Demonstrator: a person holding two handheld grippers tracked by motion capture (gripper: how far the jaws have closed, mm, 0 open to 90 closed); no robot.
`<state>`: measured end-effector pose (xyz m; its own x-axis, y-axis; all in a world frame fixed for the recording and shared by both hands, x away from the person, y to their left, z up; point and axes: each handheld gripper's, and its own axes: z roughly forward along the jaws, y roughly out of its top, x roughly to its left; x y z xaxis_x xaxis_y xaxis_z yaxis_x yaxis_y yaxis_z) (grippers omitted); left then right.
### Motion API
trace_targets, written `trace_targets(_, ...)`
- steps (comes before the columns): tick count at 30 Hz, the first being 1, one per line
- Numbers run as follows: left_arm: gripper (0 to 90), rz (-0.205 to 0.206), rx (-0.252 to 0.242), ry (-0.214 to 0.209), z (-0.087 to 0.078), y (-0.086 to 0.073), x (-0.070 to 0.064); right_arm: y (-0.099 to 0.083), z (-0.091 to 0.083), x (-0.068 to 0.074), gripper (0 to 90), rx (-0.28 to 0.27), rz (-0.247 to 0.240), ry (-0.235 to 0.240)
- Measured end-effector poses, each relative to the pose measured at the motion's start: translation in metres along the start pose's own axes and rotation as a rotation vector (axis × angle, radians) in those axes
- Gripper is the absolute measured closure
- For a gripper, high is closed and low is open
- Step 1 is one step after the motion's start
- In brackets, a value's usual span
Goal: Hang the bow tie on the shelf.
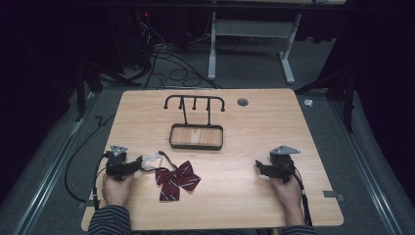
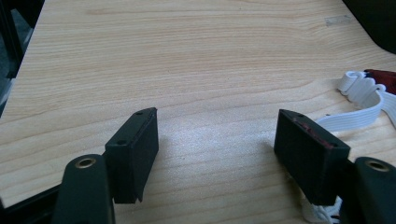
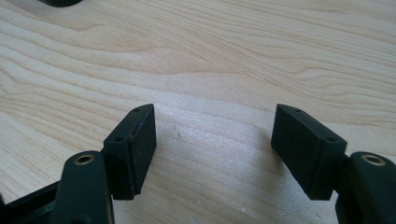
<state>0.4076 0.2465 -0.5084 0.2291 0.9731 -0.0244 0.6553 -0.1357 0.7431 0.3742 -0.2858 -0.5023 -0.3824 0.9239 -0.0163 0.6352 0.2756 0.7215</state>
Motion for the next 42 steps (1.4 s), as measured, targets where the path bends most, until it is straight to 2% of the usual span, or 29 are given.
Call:
trace_targets(5,32.4,0.007,0.002,-0.007,-0.001,0.000,0.001,0.000,0.000,0.000,32.3,0.000,0.000,0.000)
trace_targets(10,35.0,-0.023,0.008,-0.024,-0.003,0.001,0.004,0.000,0.000,0.000,32.3,0.001,0.001,0.000)
trace_targets(14,36.5,-0.016,-0.001,-0.030,-0.007,0.001,0.003,0.000,0.000,0.000,32.4,0.001,0.001,0.000)
trace_targets(19,41.6,-0.024,-0.022,-0.076,-0.017,0.003,0.004,0.000,0.000,0.000,32.3,0.001,0.001,0.000)
trace_targets(23,42.9,-0.026,-0.035,-0.091,-0.022,0.004,0.003,0.000,0.000,0.000,32.3,0.001,0.001,0.000)
trace_targets(35,45.5,0.026,-0.065,-0.158,-0.039,0.014,-0.008,0.000,0.000,0.000,32.3,-0.001,-0.003,0.001)
trace_targets(37,46.2,0.049,-0.068,-0.181,-0.041,0.019,-0.014,0.000,0.000,0.000,32.3,0.000,-0.001,0.001)
trace_targets(42,46.8,0.088,-0.053,-0.202,-0.040,0.025,-0.025,0.000,0.000,0.000,32.3,0.000,0.000,0.002)
